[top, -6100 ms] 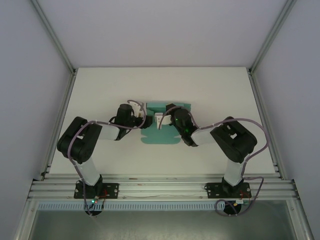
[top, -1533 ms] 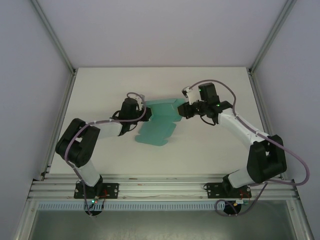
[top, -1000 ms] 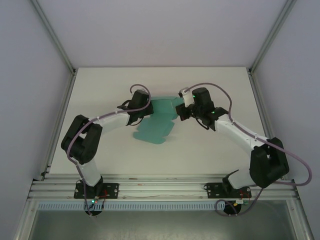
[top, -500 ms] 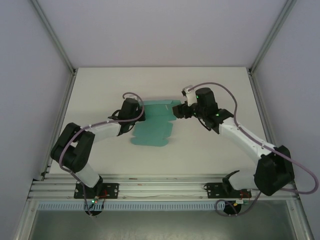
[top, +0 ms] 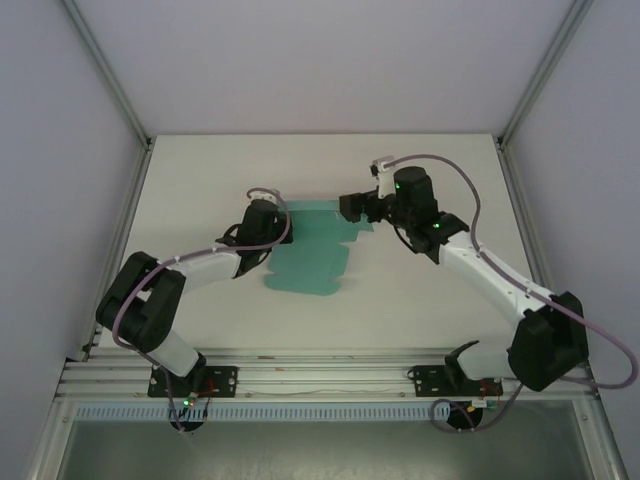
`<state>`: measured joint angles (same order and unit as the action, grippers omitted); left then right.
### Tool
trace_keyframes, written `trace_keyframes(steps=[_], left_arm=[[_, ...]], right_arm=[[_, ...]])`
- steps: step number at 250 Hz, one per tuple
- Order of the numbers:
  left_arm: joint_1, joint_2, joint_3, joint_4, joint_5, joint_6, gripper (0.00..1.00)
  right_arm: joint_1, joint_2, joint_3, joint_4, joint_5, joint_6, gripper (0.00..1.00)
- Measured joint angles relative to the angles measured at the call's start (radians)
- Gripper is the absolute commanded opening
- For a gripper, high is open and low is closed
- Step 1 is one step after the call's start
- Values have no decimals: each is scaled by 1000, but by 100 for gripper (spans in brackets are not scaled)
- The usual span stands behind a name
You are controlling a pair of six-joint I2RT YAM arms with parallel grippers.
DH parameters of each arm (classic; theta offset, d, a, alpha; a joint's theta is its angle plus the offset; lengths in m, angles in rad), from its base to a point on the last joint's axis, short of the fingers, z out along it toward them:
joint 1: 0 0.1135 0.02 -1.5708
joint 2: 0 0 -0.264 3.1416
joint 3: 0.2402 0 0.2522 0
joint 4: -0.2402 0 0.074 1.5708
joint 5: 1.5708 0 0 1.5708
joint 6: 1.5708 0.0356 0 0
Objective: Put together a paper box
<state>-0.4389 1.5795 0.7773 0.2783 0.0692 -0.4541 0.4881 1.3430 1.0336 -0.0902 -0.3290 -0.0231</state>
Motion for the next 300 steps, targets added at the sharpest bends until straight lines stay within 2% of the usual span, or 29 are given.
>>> trace_keyframes(steps=[67,101,142,177,211,266,300], left_arm=[[0,-1,4,-7,8,-45,0],[-6,-1,18,-8,20,-42,0],[-34,-1,25,-17,-53,-31,0],[-43,-1,36,-31,-108,-30,0],[-60,-1,65,-51,-142,-35,0],[-71,-1,79,-84,-172,-39,0],[-71,-1,79,-95,-175,-39,0]], right_arm=[[53,113,-53,72,63,-38,100],[103,195,-63,195,182,-35,100],[149,256,-61,307,352,15,100],[192,263,-61,315,470,48,100],[200,198,-77,253,528,60,100],[182,-92,-193,58,573,93,100],[139,-188,-266,-24,566,124,100]])
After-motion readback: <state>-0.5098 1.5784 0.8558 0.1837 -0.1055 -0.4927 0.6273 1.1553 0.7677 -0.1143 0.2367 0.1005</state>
